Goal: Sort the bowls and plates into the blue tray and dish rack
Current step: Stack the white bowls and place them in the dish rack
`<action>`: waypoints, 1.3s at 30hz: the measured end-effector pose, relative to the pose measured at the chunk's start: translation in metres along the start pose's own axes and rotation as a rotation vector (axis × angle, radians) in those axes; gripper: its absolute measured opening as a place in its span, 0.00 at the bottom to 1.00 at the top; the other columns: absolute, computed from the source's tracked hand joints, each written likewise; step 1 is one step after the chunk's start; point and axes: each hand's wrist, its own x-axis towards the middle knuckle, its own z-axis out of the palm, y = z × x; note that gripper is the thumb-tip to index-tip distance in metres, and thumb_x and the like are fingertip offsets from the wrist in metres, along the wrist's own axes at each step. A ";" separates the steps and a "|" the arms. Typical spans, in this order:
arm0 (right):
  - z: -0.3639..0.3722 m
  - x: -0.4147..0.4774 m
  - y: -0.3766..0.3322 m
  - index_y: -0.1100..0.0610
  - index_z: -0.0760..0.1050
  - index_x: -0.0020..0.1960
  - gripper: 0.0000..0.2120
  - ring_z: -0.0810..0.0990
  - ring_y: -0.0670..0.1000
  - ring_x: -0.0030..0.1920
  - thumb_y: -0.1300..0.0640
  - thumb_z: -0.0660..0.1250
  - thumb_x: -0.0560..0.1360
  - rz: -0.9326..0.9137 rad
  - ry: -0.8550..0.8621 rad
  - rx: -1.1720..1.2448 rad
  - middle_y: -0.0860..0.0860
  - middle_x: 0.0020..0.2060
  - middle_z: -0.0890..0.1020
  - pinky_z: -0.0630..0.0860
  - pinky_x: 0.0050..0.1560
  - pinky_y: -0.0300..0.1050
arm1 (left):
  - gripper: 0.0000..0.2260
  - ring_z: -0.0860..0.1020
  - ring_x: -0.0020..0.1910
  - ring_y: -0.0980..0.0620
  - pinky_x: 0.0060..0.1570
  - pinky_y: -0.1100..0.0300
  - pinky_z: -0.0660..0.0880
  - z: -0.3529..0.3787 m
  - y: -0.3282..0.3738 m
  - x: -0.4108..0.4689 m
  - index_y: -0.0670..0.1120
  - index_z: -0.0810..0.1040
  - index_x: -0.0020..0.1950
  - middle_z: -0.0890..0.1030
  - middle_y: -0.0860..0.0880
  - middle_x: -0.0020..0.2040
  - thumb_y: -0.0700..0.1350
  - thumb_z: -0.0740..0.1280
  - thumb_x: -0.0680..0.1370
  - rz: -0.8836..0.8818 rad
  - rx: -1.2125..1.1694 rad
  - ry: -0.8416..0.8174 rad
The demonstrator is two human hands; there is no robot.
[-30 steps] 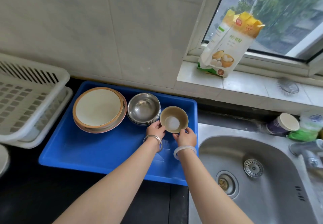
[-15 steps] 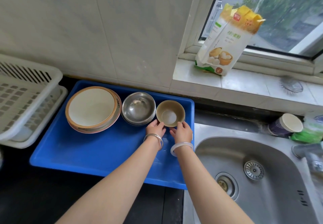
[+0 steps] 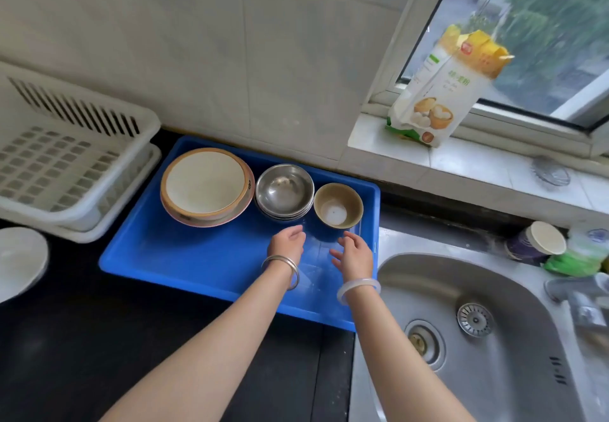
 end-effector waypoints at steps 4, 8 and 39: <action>0.018 -0.038 0.009 0.58 0.75 0.55 0.12 0.80 0.52 0.39 0.60 0.54 0.79 -0.089 -0.115 -0.090 0.54 0.47 0.81 0.76 0.41 0.43 | 0.14 0.77 0.59 0.47 0.62 0.49 0.73 -0.062 0.006 -0.035 0.45 0.77 0.61 0.80 0.44 0.58 0.42 0.62 0.77 0.127 0.140 0.044; 0.063 -0.087 0.018 0.54 0.76 0.46 0.12 0.80 0.51 0.36 0.61 0.55 0.78 -0.149 -0.319 -0.218 0.54 0.43 0.82 0.73 0.37 0.41 | 0.12 0.77 0.58 0.48 0.61 0.48 0.74 -0.137 0.003 -0.073 0.45 0.78 0.60 0.80 0.45 0.59 0.42 0.63 0.77 0.184 0.150 0.196; 0.372 -0.221 0.077 0.59 0.76 0.48 0.11 0.83 0.53 0.35 0.70 0.58 0.73 -0.010 -0.599 -0.513 0.56 0.44 0.80 0.82 0.43 0.47 | 0.21 0.76 0.55 0.50 0.60 0.54 0.72 -0.449 -0.095 -0.130 0.46 0.73 0.65 0.78 0.44 0.61 0.32 0.60 0.74 0.059 -0.490 0.951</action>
